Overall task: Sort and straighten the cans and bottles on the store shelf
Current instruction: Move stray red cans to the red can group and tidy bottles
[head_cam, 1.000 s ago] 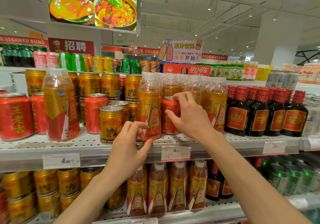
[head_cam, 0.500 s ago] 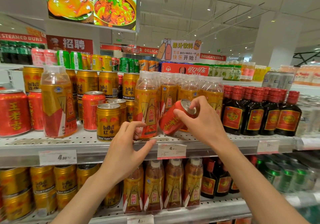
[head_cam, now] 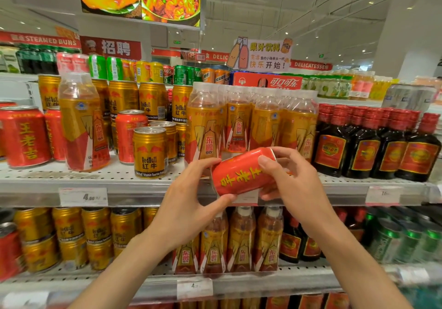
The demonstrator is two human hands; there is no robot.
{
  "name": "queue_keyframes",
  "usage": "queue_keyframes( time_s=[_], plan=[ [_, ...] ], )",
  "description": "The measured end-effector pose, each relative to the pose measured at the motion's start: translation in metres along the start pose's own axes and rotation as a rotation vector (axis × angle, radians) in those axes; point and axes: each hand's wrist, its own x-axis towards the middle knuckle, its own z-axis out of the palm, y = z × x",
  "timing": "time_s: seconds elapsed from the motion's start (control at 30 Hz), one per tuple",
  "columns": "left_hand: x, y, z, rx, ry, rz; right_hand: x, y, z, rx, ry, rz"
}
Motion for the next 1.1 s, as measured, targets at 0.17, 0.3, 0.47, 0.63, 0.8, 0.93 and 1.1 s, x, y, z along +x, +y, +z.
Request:
queue_keyframes(
  time_s=[0.17, 0.3, 0.47, 0.63, 0.8, 0.93, 1.1],
  plan=[
    [-0.013, -0.001, -0.019, 0.017, -0.02, -0.033, -0.004, 0.003, 0.01, 0.067, -0.083, 0.039],
    [-0.029, -0.01, -0.04, 0.026, -0.024, -0.051, -0.011, 0.007, 0.03, 0.1, -0.163, 0.068],
    [-0.045, -0.033, -0.074, 0.03, -0.009, -0.073, -0.021, -0.001, 0.068, 0.14, -0.219, 0.108],
    [-0.068, -0.066, -0.131, -0.012, -0.002, -0.056, -0.039, -0.014, 0.13, 0.145, -0.205, 0.138],
    [-0.097, -0.112, -0.211, -0.034, -0.001, -0.012, -0.066, -0.034, 0.218, 0.169, -0.172, 0.153],
    [-0.116, -0.147, -0.28, -0.017, -0.031, -0.026, -0.083, -0.05, 0.292, 0.2, -0.17, 0.173],
    [-0.133, -0.181, -0.341, 0.011, -0.018, -0.064, -0.084, -0.067, 0.361, 0.194, -0.2, 0.152]
  ],
)
